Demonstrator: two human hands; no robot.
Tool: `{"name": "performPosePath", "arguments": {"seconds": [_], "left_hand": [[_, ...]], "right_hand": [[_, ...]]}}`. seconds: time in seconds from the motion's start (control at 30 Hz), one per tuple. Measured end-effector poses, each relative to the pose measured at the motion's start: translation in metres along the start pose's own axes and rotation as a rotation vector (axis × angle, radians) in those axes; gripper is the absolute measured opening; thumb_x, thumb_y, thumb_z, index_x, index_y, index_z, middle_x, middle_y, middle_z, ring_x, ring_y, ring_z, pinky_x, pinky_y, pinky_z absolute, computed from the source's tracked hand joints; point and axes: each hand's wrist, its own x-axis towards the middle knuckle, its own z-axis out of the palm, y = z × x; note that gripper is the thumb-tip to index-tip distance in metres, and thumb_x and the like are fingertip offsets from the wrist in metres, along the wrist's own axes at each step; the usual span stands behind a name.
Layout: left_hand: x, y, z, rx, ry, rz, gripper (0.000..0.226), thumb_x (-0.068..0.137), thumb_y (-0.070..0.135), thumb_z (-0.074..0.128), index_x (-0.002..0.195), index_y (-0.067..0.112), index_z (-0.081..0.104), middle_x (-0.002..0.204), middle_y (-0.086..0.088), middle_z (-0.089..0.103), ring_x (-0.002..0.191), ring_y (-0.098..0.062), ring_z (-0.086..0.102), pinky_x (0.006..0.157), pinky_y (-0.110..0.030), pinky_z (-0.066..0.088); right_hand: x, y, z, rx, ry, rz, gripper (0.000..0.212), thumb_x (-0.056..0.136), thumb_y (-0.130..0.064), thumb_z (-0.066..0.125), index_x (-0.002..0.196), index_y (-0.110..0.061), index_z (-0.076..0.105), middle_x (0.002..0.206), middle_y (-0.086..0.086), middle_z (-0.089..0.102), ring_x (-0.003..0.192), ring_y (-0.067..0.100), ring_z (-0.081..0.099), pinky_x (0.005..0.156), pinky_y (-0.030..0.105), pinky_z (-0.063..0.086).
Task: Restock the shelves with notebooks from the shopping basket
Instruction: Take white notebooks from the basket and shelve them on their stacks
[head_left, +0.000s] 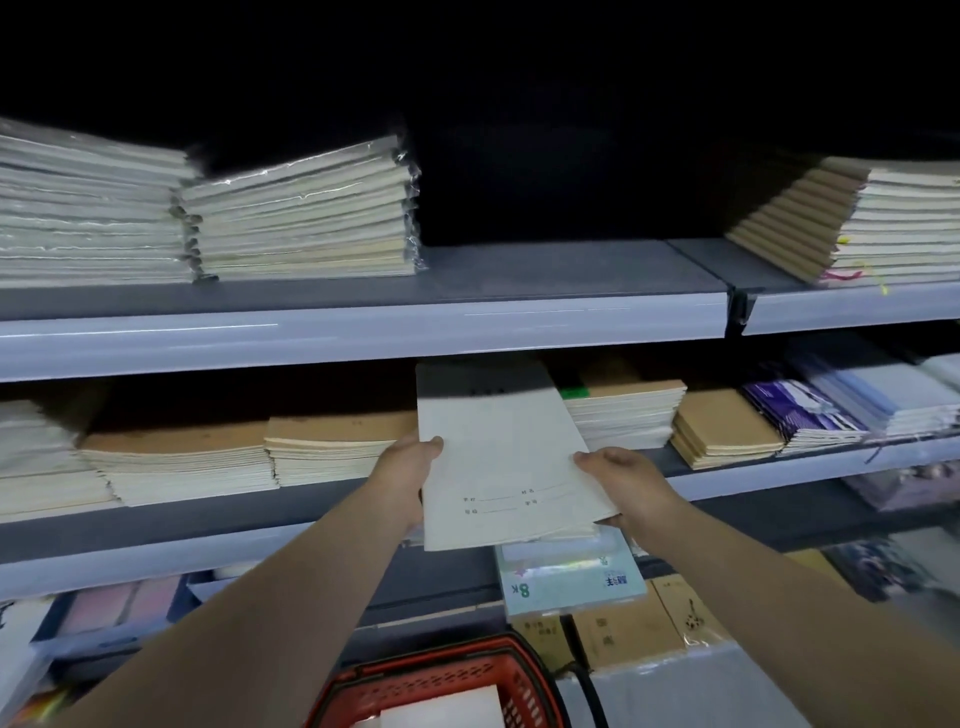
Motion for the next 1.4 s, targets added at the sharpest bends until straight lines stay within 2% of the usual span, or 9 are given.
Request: {"name": "performPosePath", "arguments": {"seconds": [0.23,0.5,0.8,0.93,1.03,1.1,1.2,1.3,1.4], "left_hand": [[0.018,-0.003,-0.009,-0.006,0.074,-0.034,0.022,0.100,0.017,0.052,0.121,0.015,0.060,0.107,-0.011,0.068,0.093,-0.031,0.066,0.072,-0.041,0.054],[0.039,-0.004,-0.006,0.011,-0.014,-0.110,0.029,0.102,0.007,0.043,0.127,-0.002,0.054,0.126,-0.020,0.062,0.110,-0.036,0.060,0.087,-0.046,0.047],[0.045,-0.005,-0.013,0.248,-0.156,-0.290,0.027,0.102,0.018,0.047,0.127,0.009,0.053,0.118,-0.013,0.068,0.108,-0.029,0.063,0.076,-0.041,0.054],[0.054,0.002,-0.004,0.277,-0.026,-0.233,0.028,0.101,0.022,0.052,0.123,0.006,0.053,0.119,-0.015,0.064,0.104,-0.033,0.062,0.065,-0.039,0.053],[0.061,0.002,0.001,0.255,0.090,-0.223,0.023,0.097,0.028,0.058,0.108,0.008,0.055,0.107,-0.013,0.063,0.096,-0.031,0.063,0.067,-0.040,0.054],[0.066,0.000,0.003,0.250,0.135,-0.224,0.023,0.095,0.033,0.061,0.098,0.011,0.054,0.097,-0.009,0.061,0.084,-0.027,0.062,0.062,-0.037,0.053],[0.071,-0.004,0.004,0.202,0.144,-0.250,0.028,0.091,0.039,0.064,0.093,0.013,0.057,0.093,-0.007,0.064,0.080,-0.023,0.062,0.054,-0.032,0.052],[0.069,-0.008,-0.003,0.117,0.008,-0.366,0.034,0.089,0.042,0.067,0.104,0.013,0.060,0.089,-0.008,0.075,0.078,-0.023,0.072,0.051,-0.027,0.054],[0.065,-0.012,-0.014,0.235,-0.173,-0.421,0.034,0.091,0.040,0.064,0.114,0.016,0.058,0.087,-0.001,0.076,0.065,-0.012,0.071,0.052,-0.022,0.053]], "right_hand": [[0.028,0.006,0.015,-0.009,-0.036,0.040,0.018,0.093,-0.023,0.063,0.097,-0.005,0.063,0.103,0.014,0.069,0.098,0.029,0.064,0.072,0.037,0.056],[0.060,0.008,0.022,0.002,0.001,0.085,0.011,0.094,-0.021,0.061,0.092,-0.010,0.063,0.098,0.010,0.067,0.087,0.024,0.064,0.056,0.028,0.053],[0.084,0.010,0.033,0.076,-0.002,0.141,0.018,0.099,-0.024,0.052,0.100,-0.009,0.060,0.099,0.012,0.065,0.088,0.027,0.063,0.058,0.033,0.052],[0.086,0.010,0.040,0.042,0.012,0.149,0.024,0.097,-0.031,0.055,0.092,-0.009,0.063,0.080,0.009,0.067,0.064,0.021,0.064,0.045,0.026,0.048],[0.084,0.016,0.041,0.019,-0.064,0.192,0.029,0.097,-0.034,0.054,0.097,-0.005,0.058,0.057,0.009,0.065,0.033,0.014,0.039,0.036,0.019,0.031],[0.083,0.018,0.040,0.062,-0.126,0.218,0.029,0.098,-0.034,0.053,0.101,-0.006,0.057,0.064,0.016,0.069,0.031,0.011,0.027,0.035,0.017,0.024],[0.089,0.015,0.040,0.093,-0.118,0.250,0.025,0.099,-0.033,0.051,0.100,-0.008,0.056,0.064,0.017,0.069,0.032,0.009,0.031,0.035,0.017,0.026],[0.097,0.012,0.048,0.122,-0.035,0.268,0.025,0.099,-0.032,0.053,0.096,-0.008,0.056,0.056,0.012,0.067,0.034,0.008,0.046,0.036,0.016,0.034],[0.104,0.014,0.058,0.189,0.053,0.273,0.030,0.096,-0.034,0.057,0.090,-0.005,0.058,0.047,0.008,0.062,0.039,0.011,0.054,0.035,0.017,0.042]]}}
